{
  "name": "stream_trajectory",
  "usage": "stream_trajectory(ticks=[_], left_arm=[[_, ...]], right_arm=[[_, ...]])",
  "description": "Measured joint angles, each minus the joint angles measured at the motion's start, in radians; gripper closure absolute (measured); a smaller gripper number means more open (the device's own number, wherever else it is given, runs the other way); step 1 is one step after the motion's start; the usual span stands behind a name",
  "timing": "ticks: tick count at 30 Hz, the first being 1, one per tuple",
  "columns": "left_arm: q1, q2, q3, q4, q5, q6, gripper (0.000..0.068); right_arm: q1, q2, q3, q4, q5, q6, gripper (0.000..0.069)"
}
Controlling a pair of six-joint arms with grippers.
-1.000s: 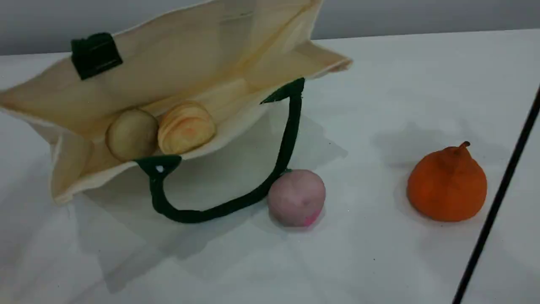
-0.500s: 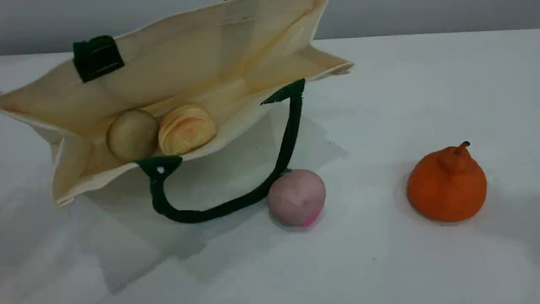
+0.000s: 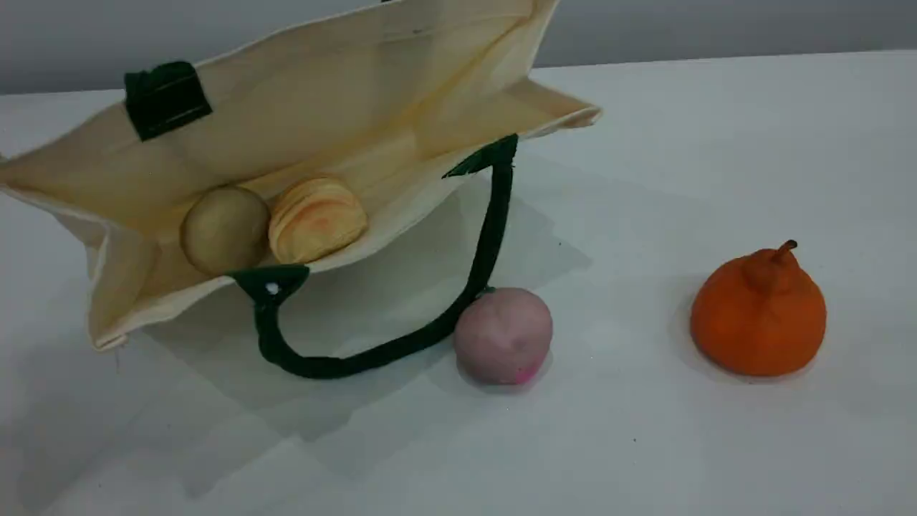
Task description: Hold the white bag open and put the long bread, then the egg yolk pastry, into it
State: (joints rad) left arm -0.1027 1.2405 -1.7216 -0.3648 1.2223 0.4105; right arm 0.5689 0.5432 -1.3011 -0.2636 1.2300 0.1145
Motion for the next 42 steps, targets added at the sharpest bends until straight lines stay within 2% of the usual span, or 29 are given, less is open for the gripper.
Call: stream_trajectory(ticks=[5, 14, 18, 24, 28, 32, 37, 39, 42], left_arm=[[0.0, -0.138, 0.167, 0.0, -0.001, 0.0, 0.0117], [0.0, -0.436, 0.463, -0.012, -0.001, 0.001, 0.0117], [0.0, -0.574, 0.588, -0.012, -0.001, 0.0, 0.0117], [0.0, -0.771, 0.768, -0.009, -0.001, 0.0, 0.0117], [0.0, -0.883, 0.891, -0.009, -0.001, -0.002, 0.0117], [0.0, -0.964, 1.002, -0.006, -0.001, -0.05, 0.0117], [0.0, -1.008, 1.104, 0.002, -0.03, -0.098, 0.0117], [0.0, -1.008, 1.128, 0.013, -0.047, -0.114, 0.0117], [0.0, -1.008, 1.162, 0.072, -0.059, -0.14, 0.0117]], right_arm=[[0.0, -0.158, 0.086, 0.081, -0.006, -0.044, 0.0147], [0.0, -0.431, 0.394, 0.121, -0.007, -0.038, 0.0148], [0.0, -0.495, 0.534, 0.194, -0.009, -0.049, 0.0148], [0.0, -0.5, 0.683, 0.264, -0.011, -0.101, 0.0148], [0.0, -0.5, 0.718, 0.287, -0.024, -0.106, 0.0148], [0.0, -0.5, 0.753, 0.294, -0.075, -0.124, 0.0148], [0.0, -0.5, 0.757, 0.321, -0.08, -0.135, 0.0148], [0.0, -0.5, 0.757, 0.32, -0.08, -0.147, 0.0148], [0.0, -0.5, 0.757, 0.321, -0.082, -0.15, 0.0148]])
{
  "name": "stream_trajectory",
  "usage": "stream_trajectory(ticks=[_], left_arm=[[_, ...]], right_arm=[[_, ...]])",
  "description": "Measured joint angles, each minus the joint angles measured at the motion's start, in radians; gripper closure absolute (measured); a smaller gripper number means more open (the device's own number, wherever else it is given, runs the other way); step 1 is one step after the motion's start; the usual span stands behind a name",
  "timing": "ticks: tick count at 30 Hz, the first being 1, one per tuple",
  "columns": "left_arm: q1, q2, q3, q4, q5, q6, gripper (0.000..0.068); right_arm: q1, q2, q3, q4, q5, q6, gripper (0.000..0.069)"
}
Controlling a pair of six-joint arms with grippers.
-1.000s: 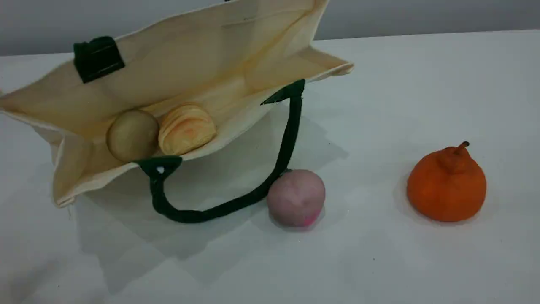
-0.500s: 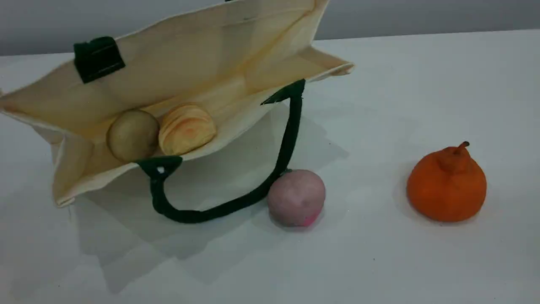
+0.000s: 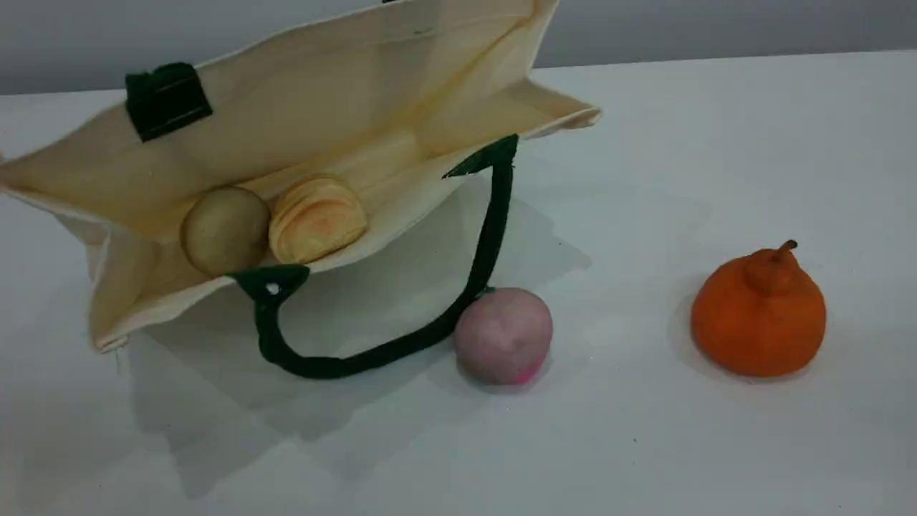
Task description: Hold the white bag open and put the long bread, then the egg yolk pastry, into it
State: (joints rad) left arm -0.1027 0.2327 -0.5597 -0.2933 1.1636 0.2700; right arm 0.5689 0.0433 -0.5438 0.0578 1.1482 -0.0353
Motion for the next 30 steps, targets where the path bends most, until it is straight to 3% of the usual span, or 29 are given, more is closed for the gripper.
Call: stream_trajectory(ticks=[8, 30], left_arm=[[0.0, 0.0, 0.046, 0.169, -0.061, -0.17, 0.0117], [0.0, 0.0, 0.056, 0.19, -0.082, -0.209, 0.0153]], right_arm=[[0.0, 0.0, 0.0, 0.005, -0.001, -0.001, 0.0148], [0.0, 0.0, 0.0, 0.007, 0.007, 0.0, 0.0148]])
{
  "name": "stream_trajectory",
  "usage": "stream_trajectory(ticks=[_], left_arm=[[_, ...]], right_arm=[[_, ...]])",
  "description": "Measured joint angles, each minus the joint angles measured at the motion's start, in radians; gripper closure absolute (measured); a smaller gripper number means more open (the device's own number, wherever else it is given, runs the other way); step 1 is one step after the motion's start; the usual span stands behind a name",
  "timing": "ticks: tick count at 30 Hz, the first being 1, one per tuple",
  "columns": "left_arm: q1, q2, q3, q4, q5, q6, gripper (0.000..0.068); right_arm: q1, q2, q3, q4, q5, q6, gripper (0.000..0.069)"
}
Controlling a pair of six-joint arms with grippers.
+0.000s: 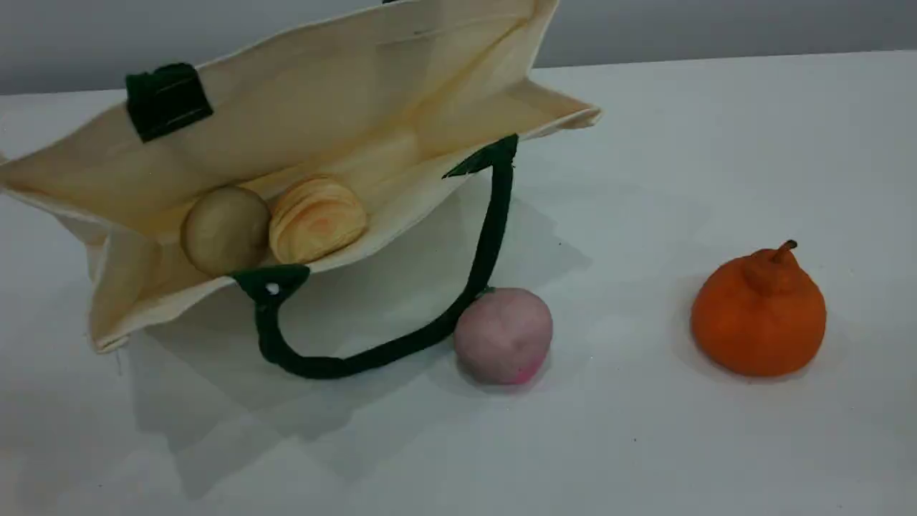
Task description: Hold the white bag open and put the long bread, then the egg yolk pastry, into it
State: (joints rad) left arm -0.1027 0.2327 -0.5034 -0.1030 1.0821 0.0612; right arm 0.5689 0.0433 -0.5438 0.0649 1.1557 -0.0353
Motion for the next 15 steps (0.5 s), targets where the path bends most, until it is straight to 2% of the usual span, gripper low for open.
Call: stream_trajectory(ticks=[10, 15], left_arm=[[0.0, 0.0, 0.0, -0.002, -0.001, 0.001, 0.0156], [0.0, 0.0, 0.0, -0.002, -0.002, 0.001, 0.0156]], right_arm=[[-0.002, 0.0, 0.0, 0.0, -0.003, 0.0, 0.0148], [-0.083, -0.009, 0.0, 0.005, -0.003, 0.0, 0.0148]])
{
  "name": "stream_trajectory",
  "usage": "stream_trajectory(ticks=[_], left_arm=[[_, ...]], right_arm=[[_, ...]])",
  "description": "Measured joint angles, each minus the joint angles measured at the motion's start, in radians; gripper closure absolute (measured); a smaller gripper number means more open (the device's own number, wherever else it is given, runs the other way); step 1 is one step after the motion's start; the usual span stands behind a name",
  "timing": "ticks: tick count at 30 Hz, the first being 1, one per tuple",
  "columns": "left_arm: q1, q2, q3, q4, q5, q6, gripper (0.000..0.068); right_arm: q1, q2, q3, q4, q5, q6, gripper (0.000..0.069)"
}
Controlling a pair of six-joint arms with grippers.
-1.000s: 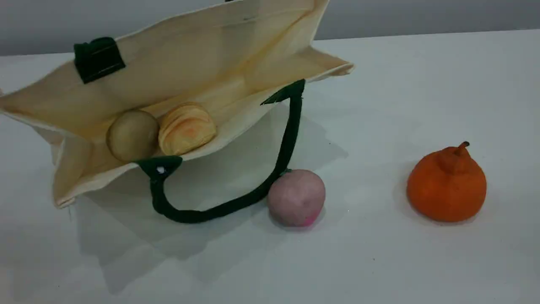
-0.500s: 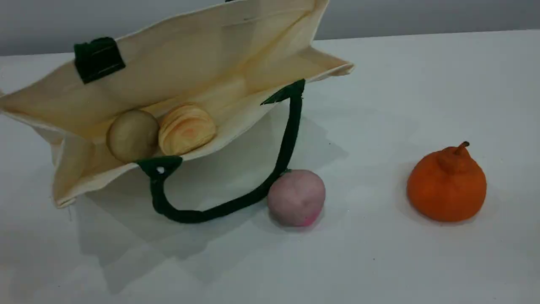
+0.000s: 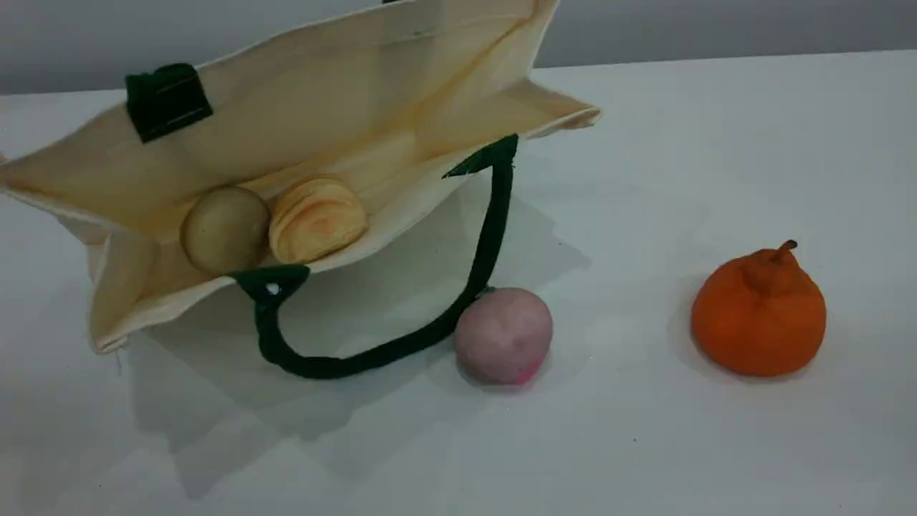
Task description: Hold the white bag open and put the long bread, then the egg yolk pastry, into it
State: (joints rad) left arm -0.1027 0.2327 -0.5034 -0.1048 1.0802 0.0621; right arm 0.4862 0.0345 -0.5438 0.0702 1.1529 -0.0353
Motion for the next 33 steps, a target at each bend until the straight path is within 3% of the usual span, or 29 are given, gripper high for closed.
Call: stream_trajectory(ticks=[10, 17, 27, 33], left_arm=[[0.0, 0.0, 0.0, -0.001, -0.001, 0.003, 0.0156], [0.018, -0.026, -0.001, -0.003, 0.0, 0.003, 0.0156], [0.208, -0.137, -0.001, -0.002, 0.001, 0.003, 0.0156], [0.22, -0.188, -0.001, -0.002, 0.001, 0.003, 0.0156]], right_arm=[[-0.358, -0.035, 0.0, 0.005, 0.003, 0.0, 0.0148], [-0.542, -0.034, -0.001, 0.009, 0.002, 0.0, 0.0148], [-0.584, -0.034, -0.001, 0.013, 0.001, 0.0, 0.0148], [-0.59, -0.034, -0.001, 0.013, 0.001, 0.0, 0.0148]])
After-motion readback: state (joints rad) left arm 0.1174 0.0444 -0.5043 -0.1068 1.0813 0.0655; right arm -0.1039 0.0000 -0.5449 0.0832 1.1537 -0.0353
